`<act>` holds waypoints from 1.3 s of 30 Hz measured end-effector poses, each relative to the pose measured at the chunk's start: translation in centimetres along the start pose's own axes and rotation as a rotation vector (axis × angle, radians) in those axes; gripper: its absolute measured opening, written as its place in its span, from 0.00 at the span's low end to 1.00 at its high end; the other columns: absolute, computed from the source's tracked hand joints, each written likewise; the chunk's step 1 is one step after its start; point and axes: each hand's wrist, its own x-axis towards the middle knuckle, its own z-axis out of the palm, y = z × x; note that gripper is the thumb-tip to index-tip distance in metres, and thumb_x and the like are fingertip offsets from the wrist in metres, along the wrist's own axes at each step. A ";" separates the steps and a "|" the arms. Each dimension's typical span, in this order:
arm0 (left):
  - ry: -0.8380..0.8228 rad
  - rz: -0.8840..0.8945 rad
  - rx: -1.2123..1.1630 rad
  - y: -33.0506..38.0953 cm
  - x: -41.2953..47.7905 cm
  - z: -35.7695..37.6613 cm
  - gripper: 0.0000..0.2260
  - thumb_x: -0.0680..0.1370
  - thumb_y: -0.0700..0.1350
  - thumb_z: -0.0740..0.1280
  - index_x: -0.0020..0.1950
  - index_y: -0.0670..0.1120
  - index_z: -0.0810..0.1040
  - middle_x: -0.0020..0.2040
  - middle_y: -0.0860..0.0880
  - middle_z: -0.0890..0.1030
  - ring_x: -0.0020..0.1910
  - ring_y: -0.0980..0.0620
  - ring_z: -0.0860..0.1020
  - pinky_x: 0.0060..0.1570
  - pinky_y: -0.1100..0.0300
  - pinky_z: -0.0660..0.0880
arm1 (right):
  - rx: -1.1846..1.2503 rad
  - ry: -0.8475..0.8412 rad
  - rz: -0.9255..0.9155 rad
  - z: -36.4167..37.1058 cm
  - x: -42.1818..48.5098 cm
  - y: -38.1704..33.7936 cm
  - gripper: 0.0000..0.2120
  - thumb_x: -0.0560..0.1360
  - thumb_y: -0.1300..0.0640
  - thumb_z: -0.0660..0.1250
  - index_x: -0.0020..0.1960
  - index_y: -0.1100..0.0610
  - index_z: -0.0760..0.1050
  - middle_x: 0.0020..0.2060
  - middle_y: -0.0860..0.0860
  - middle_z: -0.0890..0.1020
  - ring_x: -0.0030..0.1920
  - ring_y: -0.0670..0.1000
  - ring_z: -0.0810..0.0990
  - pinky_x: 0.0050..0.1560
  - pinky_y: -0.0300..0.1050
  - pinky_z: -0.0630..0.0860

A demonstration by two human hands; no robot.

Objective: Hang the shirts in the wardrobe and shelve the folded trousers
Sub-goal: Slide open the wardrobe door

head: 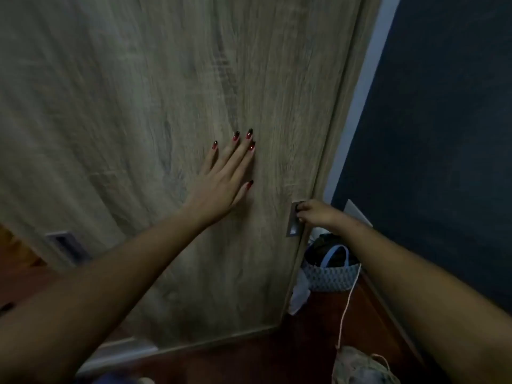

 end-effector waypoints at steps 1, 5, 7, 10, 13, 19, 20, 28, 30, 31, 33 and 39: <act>-0.006 -0.007 0.046 0.0 0.3 0.5 0.28 0.83 0.54 0.48 0.78 0.42 0.46 0.79 0.43 0.44 0.78 0.44 0.43 0.75 0.40 0.49 | 0.010 -0.007 -0.025 0.0 0.6 -0.1 0.10 0.76 0.64 0.58 0.44 0.69 0.76 0.36 0.55 0.74 0.36 0.49 0.71 0.38 0.42 0.68; 0.040 -0.025 0.101 -0.4 0.3 2.4 0.27 0.83 0.54 0.47 0.78 0.43 0.46 0.79 0.44 0.46 0.78 0.44 0.45 0.74 0.39 0.49 | 0.050 0.050 0.009 0.4 2.0 -0.3 0.11 0.74 0.66 0.59 0.33 0.59 0.66 0.27 0.51 0.67 0.29 0.48 0.67 0.29 0.39 0.64; 0.058 -0.028 0.122 -0.4 0.3 2.9 0.27 0.83 0.54 0.48 0.78 0.43 0.47 0.79 0.44 0.47 0.78 0.44 0.47 0.74 0.40 0.50 | 0.056 0.076 -0.002 0.9 2.4 0.0 0.06 0.73 0.65 0.61 0.37 0.60 0.70 0.28 0.52 0.70 0.30 0.48 0.68 0.26 0.36 0.64; 0.092 -0.039 0.157 -1.1 0.0 3.7 0.27 0.83 0.53 0.50 0.78 0.42 0.49 0.79 0.44 0.50 0.78 0.44 0.49 0.74 0.40 0.51 | 0.069 0.085 -0.024 1.7 3.0 0.1 0.04 0.72 0.64 0.64 0.41 0.63 0.76 0.32 0.55 0.74 0.33 0.49 0.72 0.31 0.38 0.66; 0.140 -0.042 0.192 -2.2 -0.8 4.3 0.27 0.83 0.53 0.52 0.78 0.42 0.51 0.78 0.45 0.51 0.77 0.45 0.51 0.73 0.41 0.50 | 0.090 0.072 -0.038 2.7 3.4 0.0 0.05 0.72 0.64 0.65 0.42 0.66 0.77 0.34 0.60 0.76 0.37 0.52 0.75 0.37 0.41 0.69; 0.179 -0.070 0.294 -6.3 -4.0 5.3 0.28 0.82 0.55 0.57 0.78 0.44 0.53 0.79 0.45 0.49 0.78 0.45 0.48 0.72 0.41 0.51 | 0.148 0.061 -0.144 6.4 3.8 -2.3 0.08 0.70 0.70 0.66 0.38 0.58 0.75 0.33 0.49 0.80 0.40 0.49 0.81 0.43 0.40 0.77; 0.188 -0.078 0.303 -7.0 -4.6 5.2 0.29 0.82 0.55 0.57 0.78 0.44 0.53 0.79 0.45 0.48 0.78 0.45 0.48 0.72 0.41 0.51 | 0.148 0.051 -0.170 7.0 3.7 -3.0 0.09 0.70 0.70 0.65 0.40 0.57 0.75 0.34 0.46 0.79 0.38 0.42 0.80 0.41 0.33 0.75; 0.194 -0.183 0.306 -13.2 -11.1 3.8 0.28 0.82 0.51 0.58 0.77 0.43 0.54 0.79 0.45 0.46 0.78 0.43 0.50 0.71 0.36 0.55 | -0.069 0.026 -0.437 13.1 2.7 -8.7 0.11 0.73 0.62 0.67 0.55 0.61 0.78 0.47 0.52 0.82 0.49 0.50 0.80 0.45 0.35 0.73; 0.181 -0.215 0.314 -14.9 -12.8 3.3 0.28 0.82 0.52 0.58 0.77 0.42 0.54 0.79 0.44 0.47 0.77 0.42 0.51 0.71 0.35 0.57 | -0.116 -0.007 -0.570 14.0 2.2 -9.8 0.16 0.74 0.59 0.67 0.61 0.60 0.75 0.51 0.47 0.79 0.51 0.45 0.78 0.48 0.29 0.71; 0.169 -0.232 0.321 -15.8 -13.7 3.0 0.28 0.82 0.52 0.58 0.77 0.42 0.54 0.79 0.44 0.47 0.77 0.42 0.52 0.70 0.35 0.57 | -0.162 -0.007 -0.650 14.3 2.2 -10.4 0.18 0.75 0.57 0.67 0.64 0.59 0.74 0.54 0.46 0.78 0.55 0.45 0.77 0.52 0.27 0.69; 0.151 -0.275 0.330 -17.4 -15.5 2.4 0.28 0.82 0.51 0.57 0.77 0.41 0.53 0.79 0.43 0.48 0.77 0.40 0.53 0.70 0.34 0.58 | -0.295 0.012 -0.830 14.5 2.4 -11.7 0.22 0.74 0.53 0.65 0.66 0.59 0.73 0.60 0.51 0.79 0.60 0.49 0.77 0.59 0.37 0.73; 0.096 -0.617 0.167 -18.5 -19.2 2.0 0.33 0.81 0.57 0.55 0.76 0.37 0.50 0.78 0.37 0.49 0.77 0.38 0.50 0.72 0.36 0.55 | -0.799 0.174 -1.481 9.7 3.6 -18.8 0.23 0.69 0.62 0.70 0.64 0.61 0.74 0.65 0.55 0.76 0.64 0.54 0.73 0.62 0.50 0.73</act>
